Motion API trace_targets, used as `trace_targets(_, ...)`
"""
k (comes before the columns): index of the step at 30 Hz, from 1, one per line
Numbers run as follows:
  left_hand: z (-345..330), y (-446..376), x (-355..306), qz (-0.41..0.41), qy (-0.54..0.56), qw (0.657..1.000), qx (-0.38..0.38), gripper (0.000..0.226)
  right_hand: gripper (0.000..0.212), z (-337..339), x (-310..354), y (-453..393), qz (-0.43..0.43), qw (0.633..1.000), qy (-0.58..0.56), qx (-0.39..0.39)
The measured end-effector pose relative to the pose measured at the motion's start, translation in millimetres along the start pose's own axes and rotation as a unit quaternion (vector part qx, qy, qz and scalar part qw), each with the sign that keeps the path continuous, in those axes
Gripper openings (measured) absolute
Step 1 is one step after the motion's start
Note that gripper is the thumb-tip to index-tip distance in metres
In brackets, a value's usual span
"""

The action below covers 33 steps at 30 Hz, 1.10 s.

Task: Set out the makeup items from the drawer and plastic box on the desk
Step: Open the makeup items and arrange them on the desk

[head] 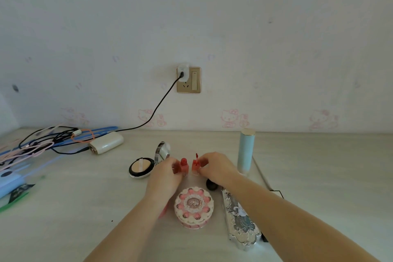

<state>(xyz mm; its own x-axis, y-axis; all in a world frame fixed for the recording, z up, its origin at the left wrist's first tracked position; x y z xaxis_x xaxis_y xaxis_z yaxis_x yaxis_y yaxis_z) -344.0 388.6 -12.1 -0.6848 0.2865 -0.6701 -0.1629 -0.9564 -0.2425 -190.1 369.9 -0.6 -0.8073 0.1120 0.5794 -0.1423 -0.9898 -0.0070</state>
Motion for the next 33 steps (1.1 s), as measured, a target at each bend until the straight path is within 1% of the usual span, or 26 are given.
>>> trace_targets(7,-0.3,-5.0,6.2,0.013,0.005,1.0,0.0,0.02,0.034,-1.9,3.9,-3.0,0.002,1.0,-0.021,0.013)
trace_targets(12,-0.7,-7.7,8.4,0.02,-0.006,1.0,0.004,0.009,0.032,-3.4,5.2,-4.0,-0.001,1.0,-0.028,0.013)
trace_targets(15,-0.2,-8.3,9.2,0.02,-0.023,1.0,0.004,0.01,0.032,-3.8,6.2,-5.1,-0.004,0.999,-0.033,0.016)
trace_targets(19,0.4,-8.9,10.2,0.024,-0.013,0.999,0.016,0.01,0.037,-3.4,3.5,-4.2,-0.003,0.999,-0.037,0.014)
trace_targets(22,2.1,-7.5,10.2,0.025,-0.003,0.999,0.022,0.016,0.043,0.8,-1.5,-2.3,0.002,0.999,-0.044,0.006)
trace_targets(26,5.7,-3.3,18.0,0.04,0.023,0.998,0.035,0.037,0.048,7.7,-5.1,7.3,0.023,0.998,-0.056,-0.02)
trace_targets(28,9.7,0.9,22.3,0.045,0.033,0.998,0.035,0.044,0.048,13.2,-4.6,17.4,0.034,0.996,-0.077,-0.035)
trace_targets(30,16.5,7.3,25.0,0.035,0.051,0.998,0.008,0.04,0.045,20.3,-2.8,32.2,0.049,0.993,-0.096,-0.049)
trace_targets(33,30.2,19.5,22.5,-0.003,0.105,0.991,-0.078,0.027,0.038,33.1,-2.8,58.7,0.08,0.986,-0.123,-0.074)
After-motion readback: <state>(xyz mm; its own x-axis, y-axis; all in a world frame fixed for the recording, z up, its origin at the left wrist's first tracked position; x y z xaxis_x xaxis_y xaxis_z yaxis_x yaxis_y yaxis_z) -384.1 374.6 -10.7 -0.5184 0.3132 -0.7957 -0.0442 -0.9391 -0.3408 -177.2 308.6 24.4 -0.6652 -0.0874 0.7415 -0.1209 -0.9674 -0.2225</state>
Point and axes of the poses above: each hand's wrist, its own y-axis away from the middle knuckle, its own z-axis out of the back of the hand, x = y × z, the point moved 2 cm from there along -y, towards the middle knuckle
